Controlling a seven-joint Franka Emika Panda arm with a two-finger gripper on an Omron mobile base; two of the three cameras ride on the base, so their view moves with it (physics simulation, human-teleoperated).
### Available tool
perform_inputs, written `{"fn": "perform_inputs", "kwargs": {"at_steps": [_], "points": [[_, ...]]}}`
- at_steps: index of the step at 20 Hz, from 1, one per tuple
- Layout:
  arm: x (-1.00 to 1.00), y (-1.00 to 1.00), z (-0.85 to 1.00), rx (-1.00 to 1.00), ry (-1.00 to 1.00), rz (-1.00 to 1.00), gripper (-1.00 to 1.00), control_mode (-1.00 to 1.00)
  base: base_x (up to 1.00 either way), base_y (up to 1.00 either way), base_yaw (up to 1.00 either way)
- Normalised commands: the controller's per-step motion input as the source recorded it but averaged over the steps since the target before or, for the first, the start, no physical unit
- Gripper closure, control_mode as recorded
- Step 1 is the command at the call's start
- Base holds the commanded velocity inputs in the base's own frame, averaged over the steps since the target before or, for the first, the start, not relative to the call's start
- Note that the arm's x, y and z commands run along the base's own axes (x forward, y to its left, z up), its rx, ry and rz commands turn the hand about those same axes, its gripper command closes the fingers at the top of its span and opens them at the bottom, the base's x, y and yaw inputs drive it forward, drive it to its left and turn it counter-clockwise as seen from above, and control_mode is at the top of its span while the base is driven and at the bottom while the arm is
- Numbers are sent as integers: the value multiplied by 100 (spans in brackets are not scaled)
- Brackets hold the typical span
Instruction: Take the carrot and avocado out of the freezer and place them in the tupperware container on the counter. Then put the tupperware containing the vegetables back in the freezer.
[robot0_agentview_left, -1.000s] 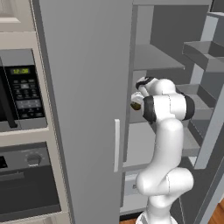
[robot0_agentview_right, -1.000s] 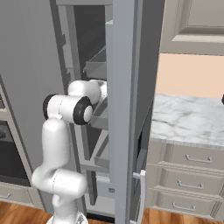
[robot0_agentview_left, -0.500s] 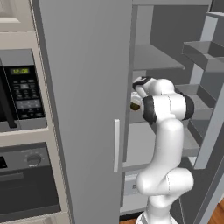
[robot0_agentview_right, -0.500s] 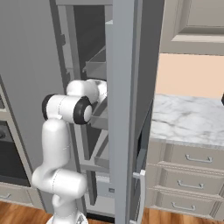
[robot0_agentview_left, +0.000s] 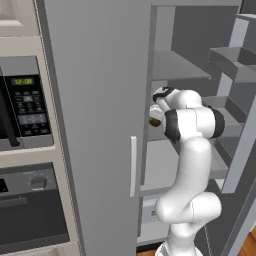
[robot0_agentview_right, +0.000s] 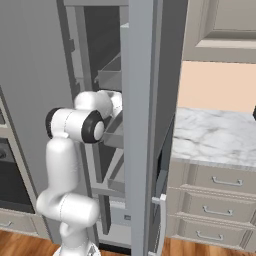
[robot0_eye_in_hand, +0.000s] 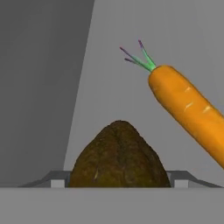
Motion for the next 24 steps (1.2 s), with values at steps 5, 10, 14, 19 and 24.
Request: {"fn": "perform_inputs", "kwargs": {"at_steps": [5, 10, 14, 19, 24], "points": [[-90, 13, 12, -2, -1, 0, 100, -100, 0, 0, 0], [-34, 44, 29, -9, 0, 0, 100, -100, 0, 0, 0], [-53, 9, 41, -10, 0, 0, 100, -100, 0, 0, 0], [-72, 0, 39, -7, 0, -5, 100, -100, 0, 0, 0], [-94, 0, 28, -4, 0, -12, 100, -100, 0, 0, 0]]}}
